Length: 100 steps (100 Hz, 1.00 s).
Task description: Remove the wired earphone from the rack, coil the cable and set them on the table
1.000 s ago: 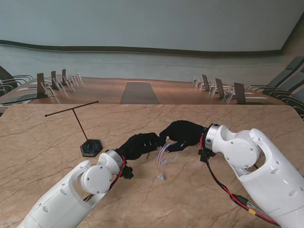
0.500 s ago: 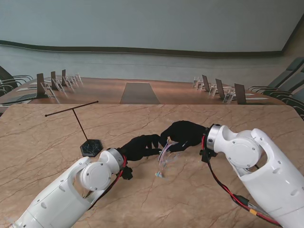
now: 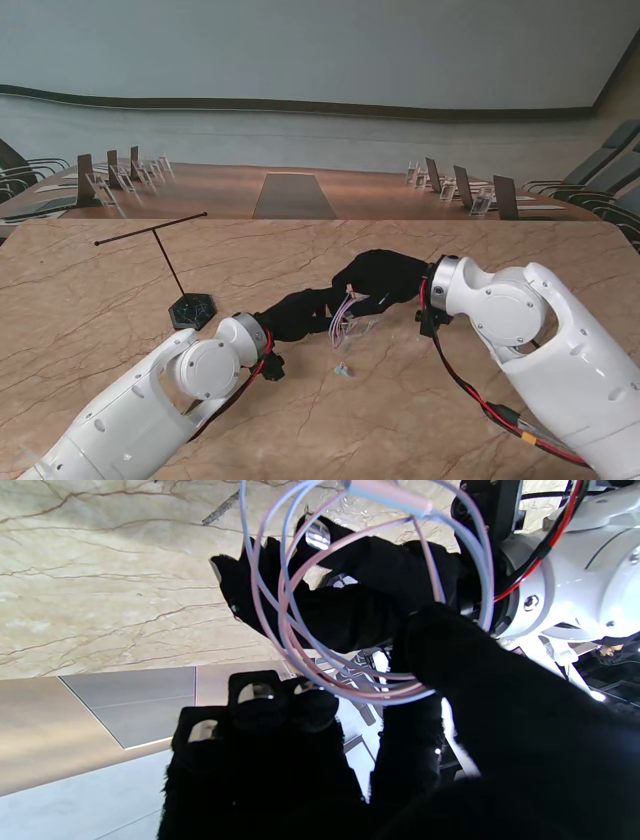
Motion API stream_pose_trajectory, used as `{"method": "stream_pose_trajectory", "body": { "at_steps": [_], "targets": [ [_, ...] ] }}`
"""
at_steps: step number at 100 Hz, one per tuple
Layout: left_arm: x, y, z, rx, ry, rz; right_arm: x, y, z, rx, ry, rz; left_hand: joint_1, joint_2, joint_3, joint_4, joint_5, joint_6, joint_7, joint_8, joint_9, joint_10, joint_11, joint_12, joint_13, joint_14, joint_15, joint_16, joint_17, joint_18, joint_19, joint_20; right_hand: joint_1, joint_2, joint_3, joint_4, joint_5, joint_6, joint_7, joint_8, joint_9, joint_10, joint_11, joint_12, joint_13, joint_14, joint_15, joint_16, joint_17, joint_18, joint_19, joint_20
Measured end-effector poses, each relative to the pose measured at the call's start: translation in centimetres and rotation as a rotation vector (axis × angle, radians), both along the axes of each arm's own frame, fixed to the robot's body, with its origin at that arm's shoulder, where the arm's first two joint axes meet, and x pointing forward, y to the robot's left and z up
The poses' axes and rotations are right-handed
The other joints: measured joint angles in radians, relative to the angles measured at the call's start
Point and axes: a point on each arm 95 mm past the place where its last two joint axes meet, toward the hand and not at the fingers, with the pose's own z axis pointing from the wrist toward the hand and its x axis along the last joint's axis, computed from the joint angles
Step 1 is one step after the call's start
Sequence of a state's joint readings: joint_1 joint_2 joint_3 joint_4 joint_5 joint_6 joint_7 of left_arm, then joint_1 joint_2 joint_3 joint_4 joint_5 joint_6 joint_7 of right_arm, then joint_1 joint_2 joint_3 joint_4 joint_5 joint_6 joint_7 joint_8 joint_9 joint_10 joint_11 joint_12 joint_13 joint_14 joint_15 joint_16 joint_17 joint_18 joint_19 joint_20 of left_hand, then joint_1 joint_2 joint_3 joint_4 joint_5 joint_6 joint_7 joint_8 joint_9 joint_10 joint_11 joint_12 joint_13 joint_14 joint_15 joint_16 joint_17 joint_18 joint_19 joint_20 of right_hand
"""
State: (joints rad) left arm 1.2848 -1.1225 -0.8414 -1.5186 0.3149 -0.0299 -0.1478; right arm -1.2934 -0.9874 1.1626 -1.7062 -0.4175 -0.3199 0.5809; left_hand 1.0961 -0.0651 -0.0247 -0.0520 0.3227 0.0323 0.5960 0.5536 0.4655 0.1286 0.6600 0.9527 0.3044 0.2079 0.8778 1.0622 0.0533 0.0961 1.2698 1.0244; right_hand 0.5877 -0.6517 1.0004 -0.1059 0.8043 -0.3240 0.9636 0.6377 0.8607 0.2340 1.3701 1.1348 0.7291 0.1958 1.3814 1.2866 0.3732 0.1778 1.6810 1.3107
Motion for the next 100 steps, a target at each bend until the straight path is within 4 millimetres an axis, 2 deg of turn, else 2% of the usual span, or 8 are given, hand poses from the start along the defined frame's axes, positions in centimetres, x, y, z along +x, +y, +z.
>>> {"method": "stream_pose_trajectory", "body": {
  "at_steps": [17,31,40,47,62,74,83,100],
  "targets": [
    [-0.12,-0.24,-0.02,-0.005,0.006,-0.016,0.12,0.24,0.12,0.008,0.0,0.003,-0.023,-0.001,0.005,0.0,0.001,0.001,-0.01,-0.008,0.0,0.0,0.0,-0.012,0.008,0.0,0.0,0.0,0.006,0.0,0.0,-0.003,0.0,0.0,0.0,0.0,0.0,0.0,0.0,0.0,0.0,0.0,0.0,-0.012,0.0,0.001,0.0,-0.009,0.0,0.001,0.0,0.0],
    [-0.15,-0.3,-0.05,-0.005,0.005,-0.016,0.13,0.41,0.1,0.013,0.004,0.004,0.065,0.036,0.002,0.0,0.001,-0.018,-0.01,-0.002,0.033,0.0,-0.024,0.117,0.017,0.0,0.0,0.0,0.006,0.003,-0.002,-0.015,0.0,0.0,0.001,0.0,0.0,0.001,0.0,0.004,0.0,0.0,0.0,-0.018,0.0,0.001,0.0,-0.01,0.0,0.002,0.0,0.0],
    [-0.11,-0.24,-0.08,-0.008,0.007,-0.007,0.13,0.42,0.12,0.015,0.004,0.003,0.086,0.037,0.002,0.0,0.002,-0.021,-0.011,-0.002,0.033,0.0,-0.024,0.126,0.023,0.0,-0.001,0.0,0.006,0.007,-0.016,-0.029,0.0,0.0,0.002,0.0,0.0,0.001,0.0,0.005,0.0,0.0,0.0,-0.022,0.0,0.002,0.0,-0.012,0.0,0.003,0.0,0.0],
    [-0.09,-0.15,-0.12,-0.007,0.008,-0.001,0.14,0.4,0.14,0.015,0.003,0.003,0.109,0.072,0.002,0.0,0.002,-0.021,0.001,-0.002,0.05,0.0,-0.035,0.134,0.023,0.0,-0.001,-0.001,0.005,0.009,-0.017,-0.031,0.0,0.0,0.002,0.0,0.0,0.001,0.0,0.005,0.0,0.0,0.0,-0.03,0.0,0.002,0.0,-0.019,0.0,0.004,0.0,-0.001],
    [-0.02,0.04,-0.15,-0.025,0.002,0.023,0.13,0.31,0.19,0.014,0.001,-0.001,0.113,0.068,0.002,0.0,0.003,-0.022,0.011,-0.001,0.071,0.0,-0.035,0.115,0.039,0.007,-0.001,-0.003,0.005,0.02,-0.034,-0.055,0.0,0.0,0.004,0.0,0.0,0.003,0.0,0.005,0.0,0.0,0.0,-0.032,0.0,0.003,0.0,-0.022,0.0,0.004,0.001,-0.001],
    [-0.15,0.05,-0.34,-0.007,0.019,-0.002,0.11,0.23,0.1,0.017,0.003,-0.007,0.026,0.065,0.002,0.0,0.003,-0.022,0.006,-0.002,0.062,0.0,-0.036,-0.022,0.039,0.008,-0.003,-0.021,0.004,0.02,-0.058,-0.073,0.0,0.0,0.012,0.0,0.0,0.009,0.0,0.013,0.0,0.0,0.0,-0.036,0.0,0.003,0.0,-0.023,0.0,0.004,0.001,-0.002],
    [-0.31,-0.08,-0.48,0.0,0.03,-0.02,0.11,0.24,0.08,0.02,0.005,-0.01,-0.039,0.065,0.002,0.0,0.003,-0.021,-0.014,-0.004,0.053,0.0,-0.036,-0.048,0.039,0.008,-0.013,-0.024,0.0,0.021,-0.07,-0.082,0.0,0.0,0.012,0.0,0.0,0.01,0.0,0.013,0.0,0.0,0.0,-0.043,0.0,0.003,0.0,-0.024,0.0,0.004,0.001,-0.002],
    [-0.42,-0.22,-0.56,0.004,0.035,-0.031,0.11,0.25,0.03,0.021,0.012,-0.011,-0.063,0.065,-0.002,0.0,0.003,-0.009,-0.034,-0.019,0.053,0.0,-0.036,-0.052,0.039,0.008,-0.015,-0.025,-0.006,0.022,-0.08,-0.084,0.0,0.0,0.013,0.0,0.0,0.01,0.0,0.014,0.0,0.0,0.0,-0.045,0.0,0.003,0.0,-0.025,0.0,0.004,0.001,-0.002]
  ]
}}
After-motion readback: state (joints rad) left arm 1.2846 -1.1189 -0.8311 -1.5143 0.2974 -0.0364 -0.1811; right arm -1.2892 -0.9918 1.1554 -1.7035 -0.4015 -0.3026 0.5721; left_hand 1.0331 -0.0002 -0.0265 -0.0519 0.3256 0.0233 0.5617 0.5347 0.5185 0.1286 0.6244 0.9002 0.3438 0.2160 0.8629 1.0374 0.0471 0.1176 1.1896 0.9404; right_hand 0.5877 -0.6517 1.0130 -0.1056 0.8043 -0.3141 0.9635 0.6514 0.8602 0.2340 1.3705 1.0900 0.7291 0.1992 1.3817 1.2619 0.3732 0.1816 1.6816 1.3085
